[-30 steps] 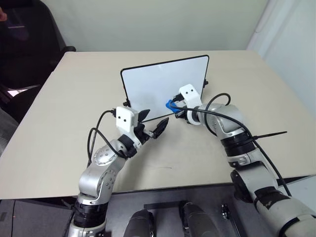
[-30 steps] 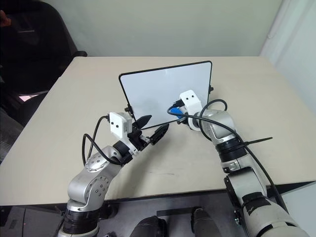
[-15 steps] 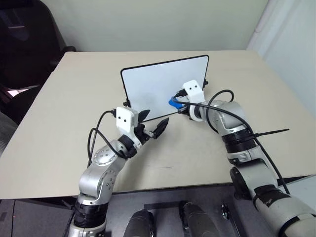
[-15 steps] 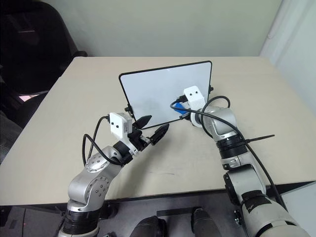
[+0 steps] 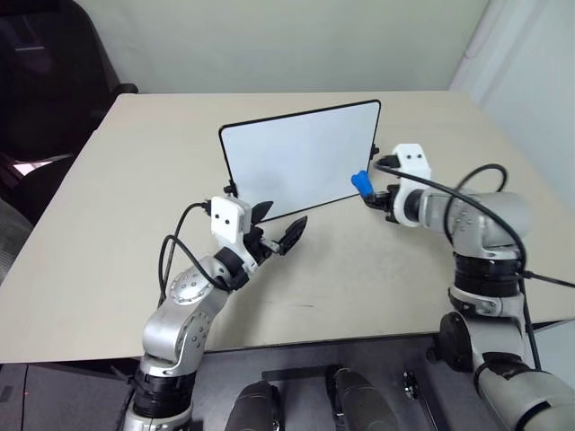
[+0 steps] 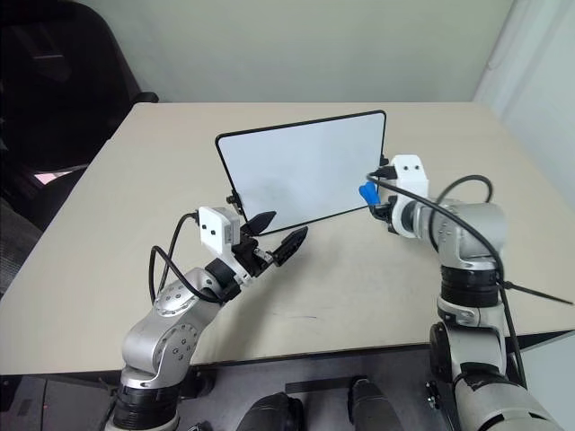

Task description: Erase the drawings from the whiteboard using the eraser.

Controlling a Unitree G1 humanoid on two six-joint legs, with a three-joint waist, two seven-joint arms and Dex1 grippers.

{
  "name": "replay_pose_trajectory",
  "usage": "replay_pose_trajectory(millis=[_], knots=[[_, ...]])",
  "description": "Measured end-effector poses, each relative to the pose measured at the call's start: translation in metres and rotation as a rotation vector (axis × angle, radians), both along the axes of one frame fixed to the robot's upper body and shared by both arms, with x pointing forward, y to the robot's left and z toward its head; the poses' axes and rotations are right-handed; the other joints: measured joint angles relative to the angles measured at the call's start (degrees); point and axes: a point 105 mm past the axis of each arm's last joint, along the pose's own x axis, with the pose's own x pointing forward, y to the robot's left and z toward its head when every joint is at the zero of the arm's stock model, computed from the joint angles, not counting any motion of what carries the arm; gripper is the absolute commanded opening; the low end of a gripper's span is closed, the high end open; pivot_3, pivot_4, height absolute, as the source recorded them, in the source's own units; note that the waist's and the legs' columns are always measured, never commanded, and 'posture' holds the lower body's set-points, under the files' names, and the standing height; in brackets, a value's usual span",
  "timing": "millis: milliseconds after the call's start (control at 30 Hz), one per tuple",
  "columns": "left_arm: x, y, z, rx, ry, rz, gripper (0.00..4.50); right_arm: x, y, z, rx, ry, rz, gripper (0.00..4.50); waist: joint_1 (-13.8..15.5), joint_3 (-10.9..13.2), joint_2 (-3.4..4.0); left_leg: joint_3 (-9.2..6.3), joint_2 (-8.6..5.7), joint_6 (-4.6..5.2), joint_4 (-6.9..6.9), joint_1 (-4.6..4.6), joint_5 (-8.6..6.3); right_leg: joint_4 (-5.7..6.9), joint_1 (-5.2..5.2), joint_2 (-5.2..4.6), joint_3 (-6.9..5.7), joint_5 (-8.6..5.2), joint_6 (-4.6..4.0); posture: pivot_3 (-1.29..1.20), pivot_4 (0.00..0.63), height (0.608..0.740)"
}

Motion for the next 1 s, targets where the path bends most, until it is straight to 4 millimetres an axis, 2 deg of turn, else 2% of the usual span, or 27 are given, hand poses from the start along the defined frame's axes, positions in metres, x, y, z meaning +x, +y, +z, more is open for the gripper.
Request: replay_pose_trajectory(millis=[167, 333, 367, 500, 600, 667, 767, 867, 1000], knots=[[-0.001, 0.0, -0.002, 0.003, 0.01, 0.0, 4.5, -0.02, -0.01, -0.034, 0.006, 0.089, -0.014, 0.65, 0.0, 0.0, 0.0, -0.01, -0.02, 0.01, 0.12, 0.02, 0.0, 0.03, 0.01, -0.03, 0.04, 0.01, 0.04, 0.0, 0.15, 0.74], [-0.001, 0.0, -0.002, 0.0, 0.017, -0.005, 4.5, -0.033, -0.017, -0.058, -0.013, 0.152, -0.037, 2.02, 0.0, 0.0, 0.0, -0.02, -0.02, 0.04, 0.19, 0.04, 0.01, 0.03, 0.02, -0.03, 0.04, 0.05, 0.09, 0.0, 0.15, 0.74], [-0.001, -0.001, -0.002, -0.002, 0.018, -0.006, 4.5, -0.034, -0.017, -0.058, -0.019, 0.147, -0.035, 2.36, -0.01, 0.0, 0.01, -0.01, -0.02, 0.05, 0.19, 0.04, 0.02, 0.02, 0.02, -0.04, 0.07, 0.07, 0.13, 0.0, 0.15, 0.74], [-0.001, -0.003, 0.001, -0.011, 0.01, -0.02, 4.5, -0.039, -0.025, -0.04, -0.145, 0.056, -0.02, 2.36, -0.02, 0.0, 0.0, -0.02, -0.02, 0.06, 0.19, 0.04, 0.02, 0.01, 0.05, -0.03, 0.02, 0.07, 0.16, 0.0, 0.15, 0.74], [0.0, -0.003, 0.0, -0.011, 0.014, -0.019, 4.5, -0.047, -0.038, -0.041, -0.254, 0.023, -0.015, 2.36, 0.32, 0.0, 0.0, -0.1, -0.02, 0.1, 0.19, 0.06, -0.01, -0.05, 0.18, -0.04, -0.01, 0.01, 0.24, 0.0, 0.15, 0.74], [0.0, -0.003, 0.0, -0.012, 0.016, -0.021, 4.5, -0.049, -0.033, -0.038, -0.232, -0.031, 0.017, 2.36, 0.27, 0.0, 0.0, -0.04, -0.1, 0.09, 0.19, 0.03, -0.03, -0.02, 0.34, -0.07, 0.08, 0.01, 0.25, 0.0, 0.15, 0.74], [0.0, -0.006, -0.004, -0.016, 0.03, -0.034, 4.5, -0.049, -0.022, -0.007, -0.154, -0.221, 0.087, 2.36, 0.06, 0.0, 0.01, -0.06, -0.16, 0.09, 0.17, 0.03, -0.02, -0.03, 0.36, -0.07, 0.09, -0.27, 0.7, 0.0, 0.15, 0.74], [0.0, -0.009, -0.005, -0.016, 0.033, -0.051, 4.5, -0.058, -0.013, 0.015, -0.057, -0.373, 0.166, 2.36, 0.12, 0.0, 0.0, -0.16, -0.16, 0.09, 0.17, 0.07, -0.02, -0.05, 0.4, -0.03, 0.07, -0.29, 0.7, 0.0, 0.15, 0.74], [0.0, -0.009, -0.005, -0.018, 0.034, -0.053, 4.5, -0.074, -0.005, 0.011, 0.023, -0.444, 0.255, 2.36, 0.34, 0.0, 0.0, -0.26, -0.25, 0.09, 0.18, 0.07, -0.02, -0.08, 0.39, -0.07, 0.08, -0.29, 0.68, 0.0, 0.15, 0.74]])
